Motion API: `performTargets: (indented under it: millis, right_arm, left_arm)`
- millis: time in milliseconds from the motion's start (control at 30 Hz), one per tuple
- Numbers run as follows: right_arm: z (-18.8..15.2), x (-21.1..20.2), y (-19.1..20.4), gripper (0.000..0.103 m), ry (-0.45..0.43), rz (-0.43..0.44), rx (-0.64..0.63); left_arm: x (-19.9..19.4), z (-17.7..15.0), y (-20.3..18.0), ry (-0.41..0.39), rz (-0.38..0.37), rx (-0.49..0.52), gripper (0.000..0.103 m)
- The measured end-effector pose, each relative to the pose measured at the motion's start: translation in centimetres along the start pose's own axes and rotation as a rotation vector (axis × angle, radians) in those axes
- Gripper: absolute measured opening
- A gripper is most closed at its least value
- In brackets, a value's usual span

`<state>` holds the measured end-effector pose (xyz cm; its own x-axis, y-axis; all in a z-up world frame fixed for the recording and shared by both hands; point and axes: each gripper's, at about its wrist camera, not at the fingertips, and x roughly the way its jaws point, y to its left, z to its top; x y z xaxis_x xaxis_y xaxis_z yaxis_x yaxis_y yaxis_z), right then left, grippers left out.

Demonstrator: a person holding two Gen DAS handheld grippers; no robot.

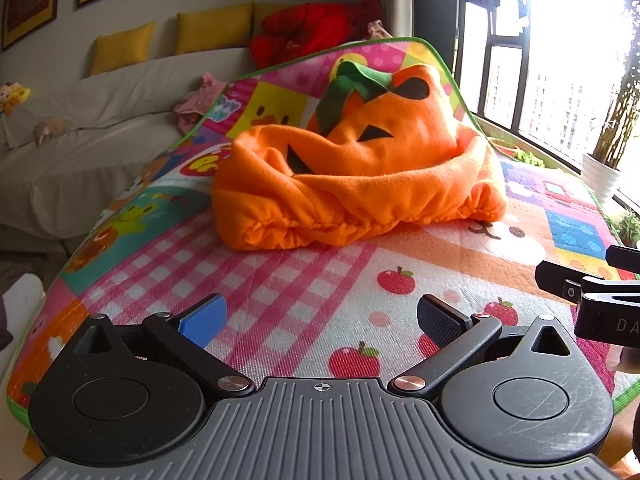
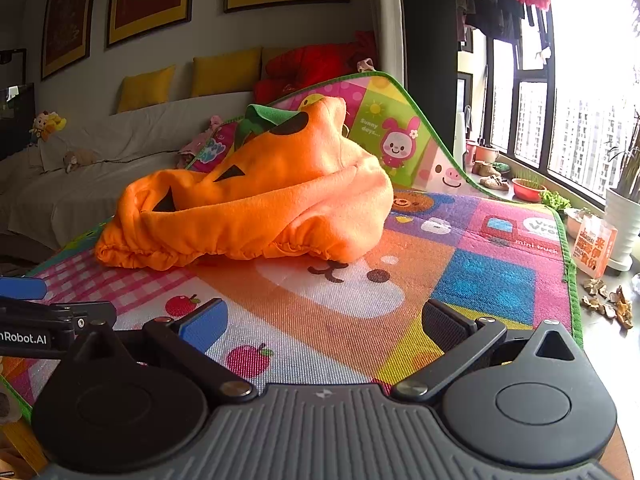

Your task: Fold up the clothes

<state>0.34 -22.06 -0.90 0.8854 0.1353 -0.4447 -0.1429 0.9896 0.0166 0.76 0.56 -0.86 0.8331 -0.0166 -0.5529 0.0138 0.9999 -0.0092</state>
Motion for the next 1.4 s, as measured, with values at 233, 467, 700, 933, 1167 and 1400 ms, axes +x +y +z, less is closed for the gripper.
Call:
performTargets:
  millis: [233,467,700,933,1167,1400]
  right_arm:
    - [1.5,1.3,-0.2,0.103,0.01,-0.011,-0.068]
    - [2.7,5.3,1.3,0.103,0.041,-0.064,-0.272]
    - [3.3,11.2,4.1,0.103,0.041,-0.156,-0.539]
    - [7.6,12.9,2.3,0.103,-0.105,-0.292,-0.404]
    - [7.0,14.5,1.5,0.103,-0.055,-0.354,-0.488]
    - [8.2,13.0,0.2,0.103,-0.118,-0.431,-0.505]
  left_arm:
    - [0.9,0.6,0.5,0.021,0.005,0.012,0.103]
    - [2.4,1.6,0.7,0.045,0.008,0.042,0.103]
    - [3.9,3.2,0.9,0.036,0.025,0.078,0.103]
    - [6.9,5.4,2.5,0.023,0.114,0.118,0.103]
    - [11.5,8.1,6.1,0.034,0.288,0.099,0.103]
    - [9.4,9.9,7.8,-0.049,0.365,0.133,0.103]
